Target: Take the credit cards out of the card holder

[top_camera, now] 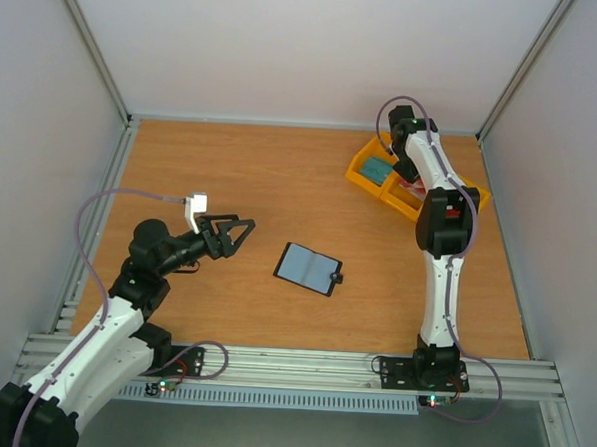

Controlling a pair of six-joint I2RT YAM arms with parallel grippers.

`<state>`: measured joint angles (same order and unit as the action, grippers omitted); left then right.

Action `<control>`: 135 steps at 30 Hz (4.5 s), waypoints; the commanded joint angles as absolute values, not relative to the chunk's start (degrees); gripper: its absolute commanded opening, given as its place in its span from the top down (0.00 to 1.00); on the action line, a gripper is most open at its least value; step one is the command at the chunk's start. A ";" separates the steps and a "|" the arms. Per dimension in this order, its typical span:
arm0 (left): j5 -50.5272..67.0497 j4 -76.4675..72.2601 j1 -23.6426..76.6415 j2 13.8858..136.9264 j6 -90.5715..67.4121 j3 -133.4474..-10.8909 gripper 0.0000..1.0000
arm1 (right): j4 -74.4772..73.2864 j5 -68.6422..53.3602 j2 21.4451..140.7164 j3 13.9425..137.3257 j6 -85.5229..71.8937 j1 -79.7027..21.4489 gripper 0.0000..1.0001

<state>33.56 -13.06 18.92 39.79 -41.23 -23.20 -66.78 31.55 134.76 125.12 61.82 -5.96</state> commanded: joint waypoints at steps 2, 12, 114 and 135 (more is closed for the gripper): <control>32.61 -15.15 18.47 40.43 -39.25 -22.84 0.01 | -64.50 35.58 138.46 129.52 64.31 -5.27 0.99; 32.80 -15.73 18.50 41.41 -39.05 -23.09 0.01 | -63.98 37.67 140.66 129.65 65.48 -5.27 0.81; 1.10 -14.57 2.68 34.59 -5.30 -16.99 0.01 | 5.31 -9.84 53.62 38.08 21.44 5.54 0.02; -20.48 -36.09 2.44 43.83 -6.80 -2.88 0.01 | 70.66 2.16 84.24 8.62 20.97 5.54 0.01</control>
